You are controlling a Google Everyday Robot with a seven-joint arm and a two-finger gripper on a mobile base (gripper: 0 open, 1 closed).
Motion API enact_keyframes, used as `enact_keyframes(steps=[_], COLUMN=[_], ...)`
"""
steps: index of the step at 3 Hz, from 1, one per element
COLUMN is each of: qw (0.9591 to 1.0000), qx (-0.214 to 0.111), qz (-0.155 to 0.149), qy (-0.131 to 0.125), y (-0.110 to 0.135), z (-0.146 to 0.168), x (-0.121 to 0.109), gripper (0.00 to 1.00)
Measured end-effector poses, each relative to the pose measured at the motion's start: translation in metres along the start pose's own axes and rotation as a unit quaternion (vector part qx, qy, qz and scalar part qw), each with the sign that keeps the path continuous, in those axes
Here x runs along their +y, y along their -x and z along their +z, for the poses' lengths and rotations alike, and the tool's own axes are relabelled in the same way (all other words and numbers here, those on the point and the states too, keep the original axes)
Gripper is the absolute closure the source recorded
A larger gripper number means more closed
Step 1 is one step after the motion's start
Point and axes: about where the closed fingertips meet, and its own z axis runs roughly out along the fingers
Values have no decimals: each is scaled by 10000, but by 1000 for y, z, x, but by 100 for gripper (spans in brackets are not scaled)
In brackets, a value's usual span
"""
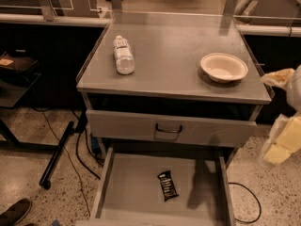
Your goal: Pick rxbar chocolate from middle drawer and place on counter
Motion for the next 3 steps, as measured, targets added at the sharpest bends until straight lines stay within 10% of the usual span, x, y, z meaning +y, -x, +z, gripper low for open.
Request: enact_keyframes(steps=[3], qw=[9994], qx=[-258], qz=[29], qy=[247], y=[-12], z=[44], x=[25], gripper=[0])
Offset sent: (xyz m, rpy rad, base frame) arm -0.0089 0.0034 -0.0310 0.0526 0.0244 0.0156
